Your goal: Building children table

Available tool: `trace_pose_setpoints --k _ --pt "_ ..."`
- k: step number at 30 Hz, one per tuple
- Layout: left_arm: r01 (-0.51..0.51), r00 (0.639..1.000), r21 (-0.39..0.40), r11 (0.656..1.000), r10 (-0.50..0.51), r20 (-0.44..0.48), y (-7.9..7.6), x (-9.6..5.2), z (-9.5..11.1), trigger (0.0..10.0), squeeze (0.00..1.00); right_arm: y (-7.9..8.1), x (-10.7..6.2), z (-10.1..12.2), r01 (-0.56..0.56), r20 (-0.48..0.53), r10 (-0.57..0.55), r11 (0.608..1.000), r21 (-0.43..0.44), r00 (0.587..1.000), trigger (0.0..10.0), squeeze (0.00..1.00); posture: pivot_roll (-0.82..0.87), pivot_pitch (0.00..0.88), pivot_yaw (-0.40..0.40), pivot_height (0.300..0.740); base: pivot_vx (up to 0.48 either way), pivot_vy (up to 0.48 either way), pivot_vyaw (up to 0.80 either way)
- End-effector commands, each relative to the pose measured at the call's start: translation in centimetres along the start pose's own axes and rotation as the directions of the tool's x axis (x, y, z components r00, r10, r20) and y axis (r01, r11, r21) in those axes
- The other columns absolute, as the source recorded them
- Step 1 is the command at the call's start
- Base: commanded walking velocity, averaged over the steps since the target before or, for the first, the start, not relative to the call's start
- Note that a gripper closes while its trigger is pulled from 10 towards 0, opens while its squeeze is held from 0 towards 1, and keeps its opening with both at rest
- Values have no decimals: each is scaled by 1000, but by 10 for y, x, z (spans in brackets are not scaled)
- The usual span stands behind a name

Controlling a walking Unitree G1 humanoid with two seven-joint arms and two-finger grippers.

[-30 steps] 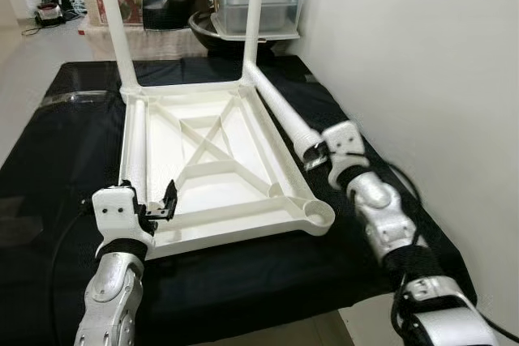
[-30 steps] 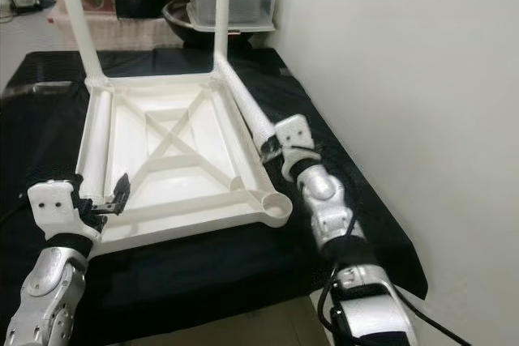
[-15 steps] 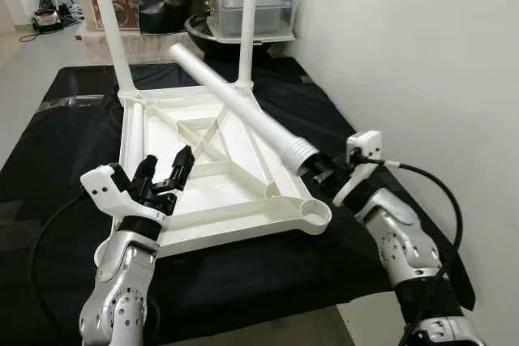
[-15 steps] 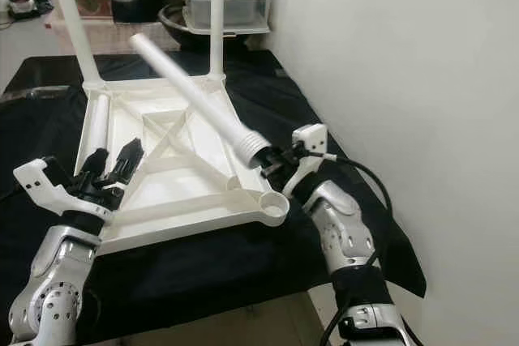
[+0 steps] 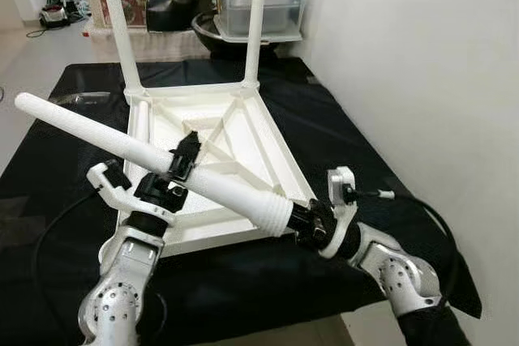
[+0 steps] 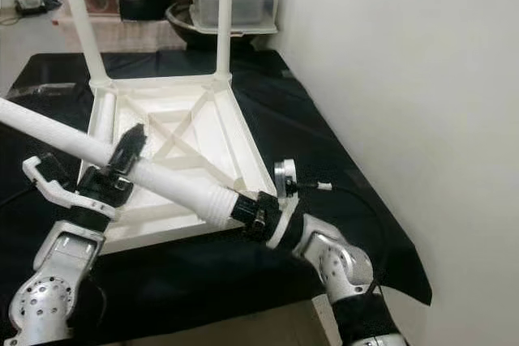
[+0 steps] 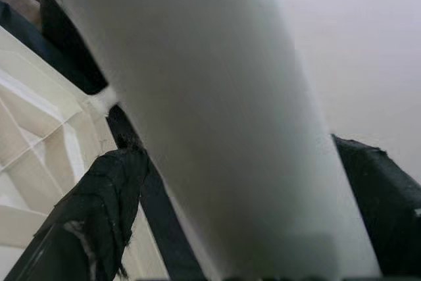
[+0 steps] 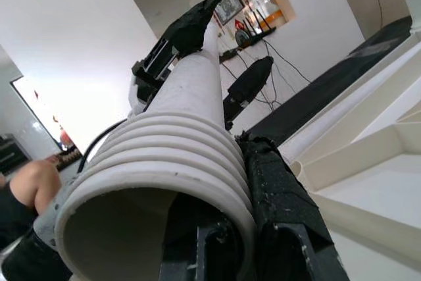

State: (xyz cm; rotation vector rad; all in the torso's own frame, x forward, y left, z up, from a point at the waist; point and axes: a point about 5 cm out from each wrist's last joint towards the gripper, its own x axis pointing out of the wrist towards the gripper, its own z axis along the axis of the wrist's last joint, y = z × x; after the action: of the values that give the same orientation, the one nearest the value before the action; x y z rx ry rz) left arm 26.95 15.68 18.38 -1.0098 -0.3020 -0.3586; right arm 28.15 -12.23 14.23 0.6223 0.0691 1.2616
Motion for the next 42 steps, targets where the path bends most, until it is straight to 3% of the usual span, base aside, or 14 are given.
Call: trace_pose_setpoints --k 1,8,10,13,19,20,21,22,27,32,37,42 --pt "-23 999 -123 992 26 19 -1 2 -13 10000 0 5 0 3 -46 29 46 999 21 999 0 0 22 0 -70 740 0 0 0" --pt "-38 995 -126 991 49 88 4 6 6 10000 0 13 -7 -8 -118 -42 121 990 73 992 0 0 20 0 -67 740 0 0 0" --pt "-20 985 -123 992 40 166 6 6 30 10000 0 12 -17 -12 -116 -91 123 990 85 988 0 0 26 0 -70 740 0 0 0" --pt "-8 980 -116 993 31 197 6 5 43 10000 0 11 -23 -13 -110 -114 121 990 91 986 0 0 30 0 -72 740 0 0 0" --pt "43 986 -137 990 -19 167 3 -3 48 10000 0 6 -28 -8 -111 -162 121 991 73 979 0 0 29 0 -66 740 0 0 0" --pt "78 989 -151 985 -57 133 -2 -7 44 8431 0 4 -28 -5 -116 -180 126 991 62 976 0 0 31 0 -65 740 0 0 0" --pt "100 990 -161 982 -83 110 -5 -9 41 8431 0 3 -28 -3 -120 -191 129 991 56 973 0 0 31 0 -65 740 0 0 0" --pt "117 990 -171 978 -102 94 -8 -10 39 0 0 2 -28 -2 -127 -202 135 991 50 970 0 0 33 0 -66 740 0 0 0" --pt "157 988 -220 963 -154 29 -18 -17 36 0 0 -1 -29 2 -152 -261 151 988 17 953 0 0 43 0 -64 740 0 0 0" --pt "158 985 -207 965 -169 -35 -19 -27 38 0 0 -6 -31 10 -155 -292 145 988 -11 945 0 0 47 0 -66 740 0 0 0" --pt "158 985 -189 969 -168 -38 -18 -30 41 0 0 -8 -32 13 -162 -300 150 987 -17 942 0 0 49 0 -69 740 0 0 0" --pt "112 993 -109 988 -109 36 -14 -30 55 0 0 -15 -31 9 -118 -338 91 991 -60 937 0 0 54 0 -77 740 0 0 0"
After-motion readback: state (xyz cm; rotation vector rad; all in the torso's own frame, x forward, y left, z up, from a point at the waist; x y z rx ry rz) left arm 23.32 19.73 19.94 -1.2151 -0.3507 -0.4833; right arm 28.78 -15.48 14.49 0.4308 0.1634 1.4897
